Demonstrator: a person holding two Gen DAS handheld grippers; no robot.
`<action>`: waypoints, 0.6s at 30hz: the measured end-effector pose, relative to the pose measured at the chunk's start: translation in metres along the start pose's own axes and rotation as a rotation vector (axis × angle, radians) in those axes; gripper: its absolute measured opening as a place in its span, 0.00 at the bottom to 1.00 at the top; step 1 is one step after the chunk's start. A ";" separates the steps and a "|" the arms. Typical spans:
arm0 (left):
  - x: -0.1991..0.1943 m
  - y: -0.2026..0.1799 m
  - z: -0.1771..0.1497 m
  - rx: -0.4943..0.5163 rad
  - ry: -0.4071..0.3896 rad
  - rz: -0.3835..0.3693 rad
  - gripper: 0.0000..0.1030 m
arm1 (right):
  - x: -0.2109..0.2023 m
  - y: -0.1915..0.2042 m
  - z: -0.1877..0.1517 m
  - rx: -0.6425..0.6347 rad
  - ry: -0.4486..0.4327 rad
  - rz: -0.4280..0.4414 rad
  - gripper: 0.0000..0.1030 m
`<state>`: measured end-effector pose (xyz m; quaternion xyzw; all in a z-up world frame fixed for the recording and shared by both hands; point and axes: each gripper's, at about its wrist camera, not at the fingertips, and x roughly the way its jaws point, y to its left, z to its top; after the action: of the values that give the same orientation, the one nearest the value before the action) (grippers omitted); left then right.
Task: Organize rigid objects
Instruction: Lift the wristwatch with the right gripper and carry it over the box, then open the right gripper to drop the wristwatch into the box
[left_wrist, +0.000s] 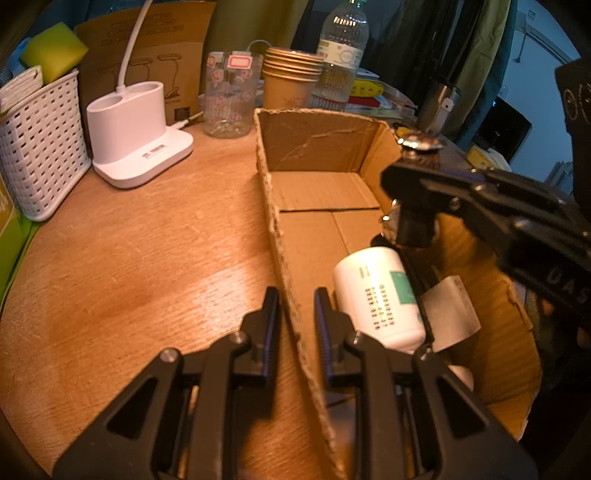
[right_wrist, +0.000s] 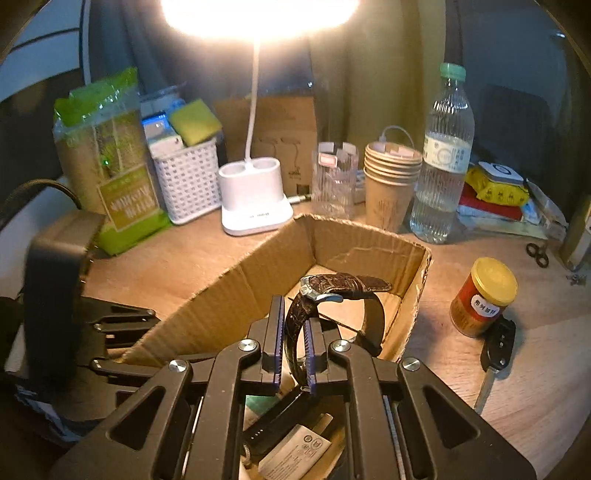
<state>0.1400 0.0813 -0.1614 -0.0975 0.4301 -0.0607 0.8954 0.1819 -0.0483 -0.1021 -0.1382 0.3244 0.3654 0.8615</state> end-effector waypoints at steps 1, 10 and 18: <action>0.000 0.000 0.000 0.000 0.000 0.000 0.20 | 0.002 0.000 -0.001 -0.003 0.009 -0.006 0.11; 0.000 0.000 0.000 0.000 0.000 0.000 0.20 | 0.007 -0.001 0.001 -0.001 0.034 -0.057 0.28; 0.000 0.000 0.000 0.000 0.000 0.001 0.20 | -0.003 0.001 0.004 -0.014 0.001 -0.059 0.43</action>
<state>0.1394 0.0815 -0.1614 -0.0974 0.4300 -0.0603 0.8955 0.1810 -0.0472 -0.0968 -0.1541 0.3178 0.3419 0.8708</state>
